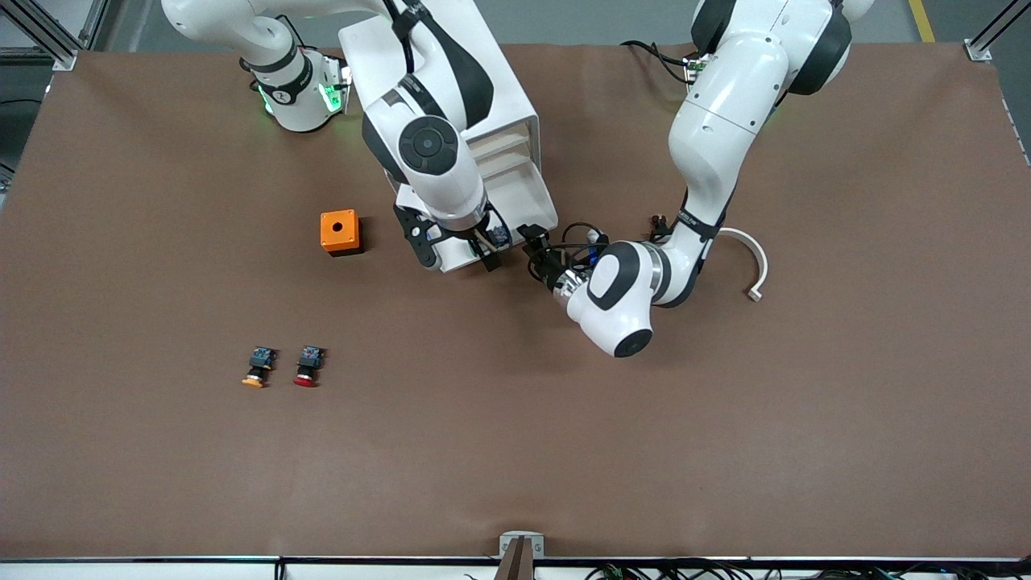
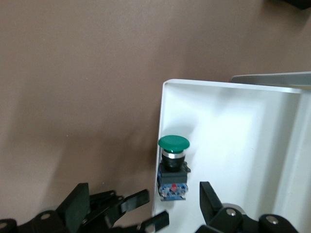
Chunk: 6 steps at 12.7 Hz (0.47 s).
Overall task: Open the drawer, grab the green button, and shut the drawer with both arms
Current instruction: 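Pull the drawer open with the left gripper while the right gripper reaches in, then grasp the green button with the right gripper while the left gripper withdraws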
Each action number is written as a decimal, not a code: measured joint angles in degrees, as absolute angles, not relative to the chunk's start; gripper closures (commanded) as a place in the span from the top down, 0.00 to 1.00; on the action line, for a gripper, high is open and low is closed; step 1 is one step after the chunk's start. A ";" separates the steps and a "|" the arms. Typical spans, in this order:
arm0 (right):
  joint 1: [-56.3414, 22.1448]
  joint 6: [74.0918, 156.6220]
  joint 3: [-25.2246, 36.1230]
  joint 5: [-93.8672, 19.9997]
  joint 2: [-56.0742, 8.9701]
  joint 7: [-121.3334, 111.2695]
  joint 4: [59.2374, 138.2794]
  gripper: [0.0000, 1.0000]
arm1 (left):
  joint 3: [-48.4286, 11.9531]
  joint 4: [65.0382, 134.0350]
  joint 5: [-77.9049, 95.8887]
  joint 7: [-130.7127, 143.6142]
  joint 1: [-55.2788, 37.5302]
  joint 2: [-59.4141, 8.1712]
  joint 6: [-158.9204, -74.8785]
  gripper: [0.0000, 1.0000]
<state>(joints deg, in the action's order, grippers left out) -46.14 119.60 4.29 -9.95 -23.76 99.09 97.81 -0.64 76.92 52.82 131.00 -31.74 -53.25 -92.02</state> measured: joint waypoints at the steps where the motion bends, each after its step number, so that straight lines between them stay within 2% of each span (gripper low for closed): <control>1: -46.56 120.25 4.29 -9.79 -24.60 99.31 97.82 1.00 | 0.88 76.37 52.82 130.92 -31.74 -52.88 -92.01 0.99; 6: -49.34 124.14 4.34 -8.70 -26.20 100.51 100.05 0.99 | 9.59 71.48 44.02 128.72 -31.23 -50.55 -88.04 0.99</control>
<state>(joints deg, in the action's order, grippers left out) -49.34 124.14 4.34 -8.70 -26.20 100.51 100.05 9.59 71.48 44.02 128.72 -31.23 -50.55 -88.04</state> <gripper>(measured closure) 0.000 0.004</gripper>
